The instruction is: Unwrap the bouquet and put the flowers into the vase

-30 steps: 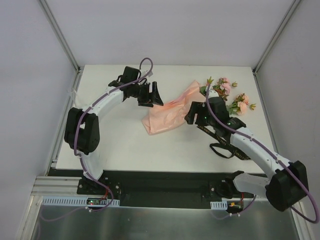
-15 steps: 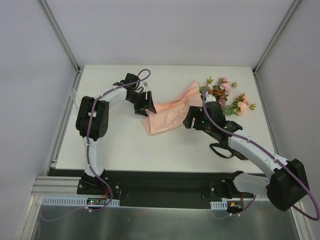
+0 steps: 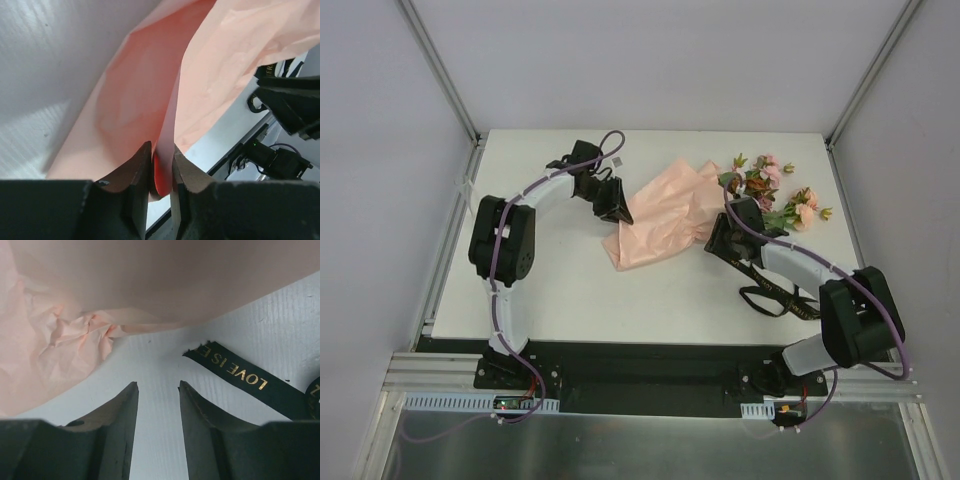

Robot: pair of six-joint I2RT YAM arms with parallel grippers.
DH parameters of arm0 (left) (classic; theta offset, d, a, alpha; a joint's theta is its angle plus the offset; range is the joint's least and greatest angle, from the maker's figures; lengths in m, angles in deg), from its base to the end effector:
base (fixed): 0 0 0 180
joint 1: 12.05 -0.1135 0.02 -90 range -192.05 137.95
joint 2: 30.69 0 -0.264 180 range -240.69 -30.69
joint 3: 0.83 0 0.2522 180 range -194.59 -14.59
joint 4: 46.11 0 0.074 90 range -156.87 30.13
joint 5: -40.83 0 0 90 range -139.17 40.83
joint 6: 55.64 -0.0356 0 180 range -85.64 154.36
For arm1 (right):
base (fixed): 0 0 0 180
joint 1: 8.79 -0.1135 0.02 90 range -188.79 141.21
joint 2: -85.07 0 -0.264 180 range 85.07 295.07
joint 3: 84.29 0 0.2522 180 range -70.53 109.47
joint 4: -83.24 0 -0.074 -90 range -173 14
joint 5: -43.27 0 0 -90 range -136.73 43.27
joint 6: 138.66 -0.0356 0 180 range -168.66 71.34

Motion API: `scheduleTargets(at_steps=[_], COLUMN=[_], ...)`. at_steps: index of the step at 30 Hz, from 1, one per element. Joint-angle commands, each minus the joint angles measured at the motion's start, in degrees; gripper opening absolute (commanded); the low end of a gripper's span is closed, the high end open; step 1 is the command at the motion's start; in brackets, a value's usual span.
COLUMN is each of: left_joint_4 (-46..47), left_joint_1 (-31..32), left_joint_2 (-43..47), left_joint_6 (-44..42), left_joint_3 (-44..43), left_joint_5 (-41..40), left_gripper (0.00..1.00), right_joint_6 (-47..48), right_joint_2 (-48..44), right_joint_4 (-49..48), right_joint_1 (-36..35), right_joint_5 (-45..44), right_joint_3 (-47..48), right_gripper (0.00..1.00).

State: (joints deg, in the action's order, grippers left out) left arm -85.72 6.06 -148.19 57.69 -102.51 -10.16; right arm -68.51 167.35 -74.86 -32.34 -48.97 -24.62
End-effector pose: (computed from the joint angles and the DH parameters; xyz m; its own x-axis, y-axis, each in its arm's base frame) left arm 0.4134 -0.1588 0.1952 -0.9487 -0.0135 -0.3158 0.2236 0.6776 -0.7006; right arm 0.2714 0.1168 0.2013 -0.7314 0.0514 -0.6801 -0.1333 0.9672 0.2164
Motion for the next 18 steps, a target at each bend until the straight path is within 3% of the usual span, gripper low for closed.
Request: scheduleTargets(at_steps=[1, 18], left_joint_4=[0.97, 2.99], left_joint_1=[1.23, 3.42], left_joint_2=[7.89, 9.21], left_joint_6=[-0.22, 0.93], left_joint_3=[0.20, 0.73], left_joint_5=[2.65, 6.70], left_gripper=[0.18, 0.10], right_joint_6=[-1.85, 1.66], right_joint_2=[4.10, 20.99], right_joint_4=[-2.69, -7.18], right_joint_1=[0.43, 0.35], right_joint_5=[-2.07, -7.78], right_joint_3=[4.09, 18.86], right_gripper=[0.40, 0.41])
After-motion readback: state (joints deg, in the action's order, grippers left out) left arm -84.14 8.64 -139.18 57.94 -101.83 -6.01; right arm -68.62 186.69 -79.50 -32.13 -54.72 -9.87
